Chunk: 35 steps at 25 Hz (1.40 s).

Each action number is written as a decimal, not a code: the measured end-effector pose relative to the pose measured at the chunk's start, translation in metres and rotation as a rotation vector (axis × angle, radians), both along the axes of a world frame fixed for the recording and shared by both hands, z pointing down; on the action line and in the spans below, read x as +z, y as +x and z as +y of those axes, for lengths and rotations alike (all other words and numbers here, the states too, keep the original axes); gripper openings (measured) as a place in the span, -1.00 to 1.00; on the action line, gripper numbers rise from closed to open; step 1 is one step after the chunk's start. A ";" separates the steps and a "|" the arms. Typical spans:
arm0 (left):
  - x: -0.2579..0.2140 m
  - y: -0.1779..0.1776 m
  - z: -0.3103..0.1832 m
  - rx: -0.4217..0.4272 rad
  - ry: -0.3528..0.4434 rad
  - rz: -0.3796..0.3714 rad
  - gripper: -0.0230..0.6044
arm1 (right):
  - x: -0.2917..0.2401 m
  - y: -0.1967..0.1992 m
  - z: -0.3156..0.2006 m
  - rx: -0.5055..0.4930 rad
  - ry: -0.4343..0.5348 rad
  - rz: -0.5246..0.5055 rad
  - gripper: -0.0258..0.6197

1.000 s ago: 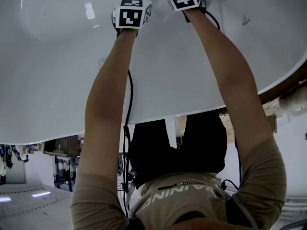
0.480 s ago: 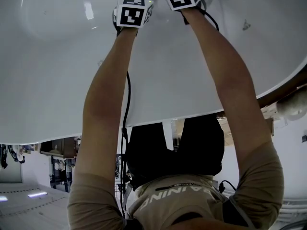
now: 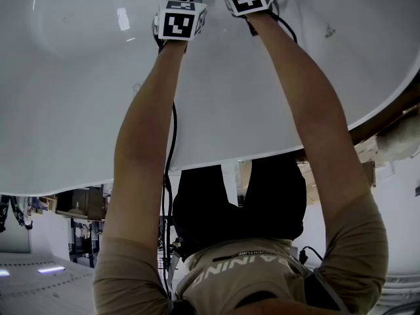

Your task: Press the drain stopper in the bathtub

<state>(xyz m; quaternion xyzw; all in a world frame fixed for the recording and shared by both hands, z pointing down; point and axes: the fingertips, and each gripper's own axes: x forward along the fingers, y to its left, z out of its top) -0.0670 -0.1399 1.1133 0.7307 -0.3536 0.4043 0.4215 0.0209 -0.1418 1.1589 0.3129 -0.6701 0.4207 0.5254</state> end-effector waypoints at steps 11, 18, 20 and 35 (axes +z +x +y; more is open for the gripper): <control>-0.040 -0.010 0.003 -0.035 -0.005 -0.017 -0.92 | -0.044 -0.007 0.001 0.009 0.029 -0.081 -0.90; -0.089 -0.010 0.006 0.009 0.001 -0.055 -0.92 | -0.105 0.003 0.002 -0.037 0.063 -0.061 -0.90; -0.110 -0.011 0.011 0.039 -0.004 -0.082 -0.92 | -0.131 0.006 0.004 -0.036 0.072 -0.057 -0.90; -0.347 0.012 -0.006 0.005 0.156 -0.051 -0.92 | -0.373 0.005 0.004 -0.102 0.249 -0.118 -0.89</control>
